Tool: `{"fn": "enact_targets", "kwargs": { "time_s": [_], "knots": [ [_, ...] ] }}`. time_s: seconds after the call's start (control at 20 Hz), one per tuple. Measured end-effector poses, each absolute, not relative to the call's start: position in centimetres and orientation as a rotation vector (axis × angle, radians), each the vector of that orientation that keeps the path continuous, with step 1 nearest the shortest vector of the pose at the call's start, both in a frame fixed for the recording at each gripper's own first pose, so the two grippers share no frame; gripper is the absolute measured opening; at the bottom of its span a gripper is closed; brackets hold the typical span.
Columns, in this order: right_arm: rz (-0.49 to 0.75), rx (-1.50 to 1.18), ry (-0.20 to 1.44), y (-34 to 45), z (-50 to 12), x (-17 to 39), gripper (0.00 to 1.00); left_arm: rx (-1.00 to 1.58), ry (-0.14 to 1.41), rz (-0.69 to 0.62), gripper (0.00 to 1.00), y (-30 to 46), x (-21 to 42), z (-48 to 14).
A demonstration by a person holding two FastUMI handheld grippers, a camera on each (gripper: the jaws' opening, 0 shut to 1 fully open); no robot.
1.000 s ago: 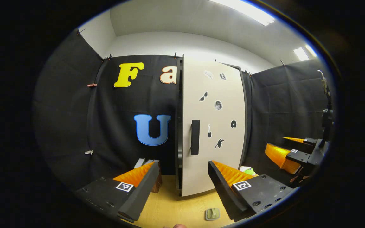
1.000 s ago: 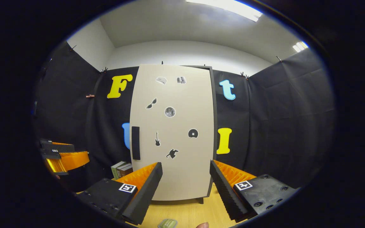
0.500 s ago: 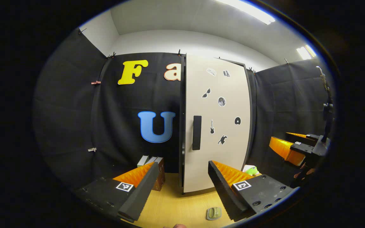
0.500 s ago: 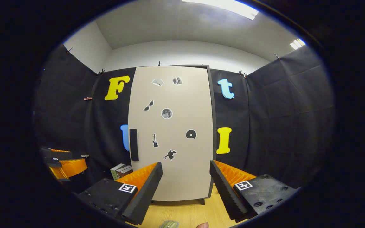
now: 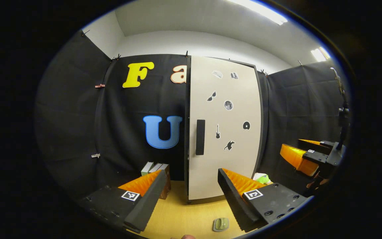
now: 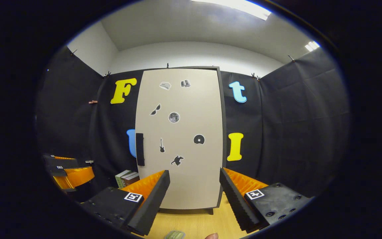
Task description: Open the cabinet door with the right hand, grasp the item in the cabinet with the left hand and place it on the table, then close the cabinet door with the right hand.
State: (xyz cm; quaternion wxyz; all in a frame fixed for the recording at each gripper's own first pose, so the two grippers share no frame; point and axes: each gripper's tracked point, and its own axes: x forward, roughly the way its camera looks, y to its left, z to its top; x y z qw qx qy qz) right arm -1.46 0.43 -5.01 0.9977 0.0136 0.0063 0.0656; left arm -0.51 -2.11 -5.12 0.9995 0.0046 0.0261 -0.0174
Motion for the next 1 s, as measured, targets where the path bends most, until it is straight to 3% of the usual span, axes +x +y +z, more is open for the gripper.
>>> {"fn": "enact_targets", "kwargs": {
  "time_s": [1.0],
  "knots": [
    [0.138, 0.022, 0.027, -2.4, -5.5, -0.4, 0.97, 0.019, 0.056, -0.002, 0.98, -4.8, 0.3, -5.0]
  ]
}}
